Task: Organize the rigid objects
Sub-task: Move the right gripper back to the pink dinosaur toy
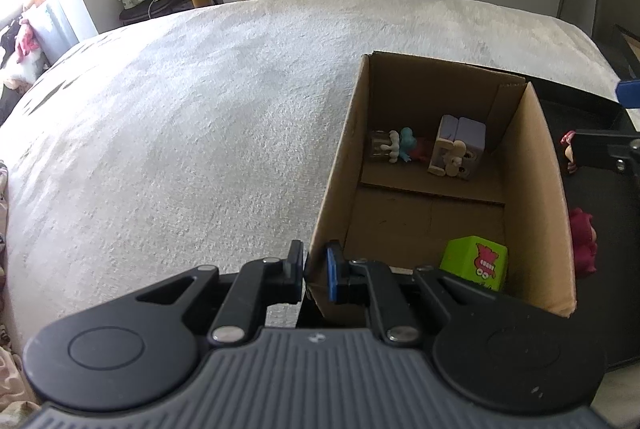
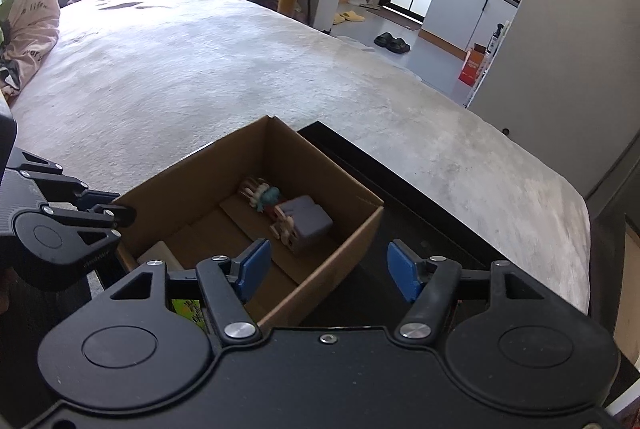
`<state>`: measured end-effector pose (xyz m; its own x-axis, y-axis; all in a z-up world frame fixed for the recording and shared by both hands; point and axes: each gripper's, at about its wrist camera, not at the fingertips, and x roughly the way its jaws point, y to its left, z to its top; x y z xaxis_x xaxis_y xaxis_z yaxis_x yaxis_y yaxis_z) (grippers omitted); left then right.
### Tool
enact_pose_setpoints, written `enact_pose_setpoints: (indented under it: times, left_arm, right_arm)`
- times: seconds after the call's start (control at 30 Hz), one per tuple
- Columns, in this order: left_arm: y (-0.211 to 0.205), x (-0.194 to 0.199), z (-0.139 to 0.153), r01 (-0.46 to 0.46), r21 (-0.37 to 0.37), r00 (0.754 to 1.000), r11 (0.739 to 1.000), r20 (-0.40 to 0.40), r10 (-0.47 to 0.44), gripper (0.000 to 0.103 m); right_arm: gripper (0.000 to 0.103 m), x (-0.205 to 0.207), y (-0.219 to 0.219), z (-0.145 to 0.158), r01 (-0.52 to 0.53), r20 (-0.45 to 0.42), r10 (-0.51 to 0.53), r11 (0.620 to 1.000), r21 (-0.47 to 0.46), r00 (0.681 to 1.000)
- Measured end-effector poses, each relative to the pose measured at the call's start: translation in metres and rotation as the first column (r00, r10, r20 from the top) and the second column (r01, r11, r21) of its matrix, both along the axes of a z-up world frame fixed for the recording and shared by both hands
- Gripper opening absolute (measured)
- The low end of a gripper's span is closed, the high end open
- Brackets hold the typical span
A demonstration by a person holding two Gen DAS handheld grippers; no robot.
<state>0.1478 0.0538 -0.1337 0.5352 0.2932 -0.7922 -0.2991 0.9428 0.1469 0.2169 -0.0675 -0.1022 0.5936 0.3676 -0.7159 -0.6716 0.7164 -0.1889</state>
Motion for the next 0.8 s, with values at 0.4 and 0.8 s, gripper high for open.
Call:
enact_pose_setpoints:
  times: [0.4, 0.8]
  left_arm:
    - [-0.009, 0.002, -0.001, 0.011, 0.065, 1.000, 0.998, -0.020, -0.010, 0.011]
    - [-0.015, 0.005, -0.003, 0.018, 0.113, 0.999, 0.993, -0.038, -0.014, 0.012]
  right_arm:
    - [0.065, 0.000, -0.035, -0.008, 0.058, -0.030, -0.057, 0.997, 0.043, 0.998]
    - [0.066, -0.001, -0.075, -0.022, 0.139, -0.082, -0.132, 0.987, 0.085, 0.988]
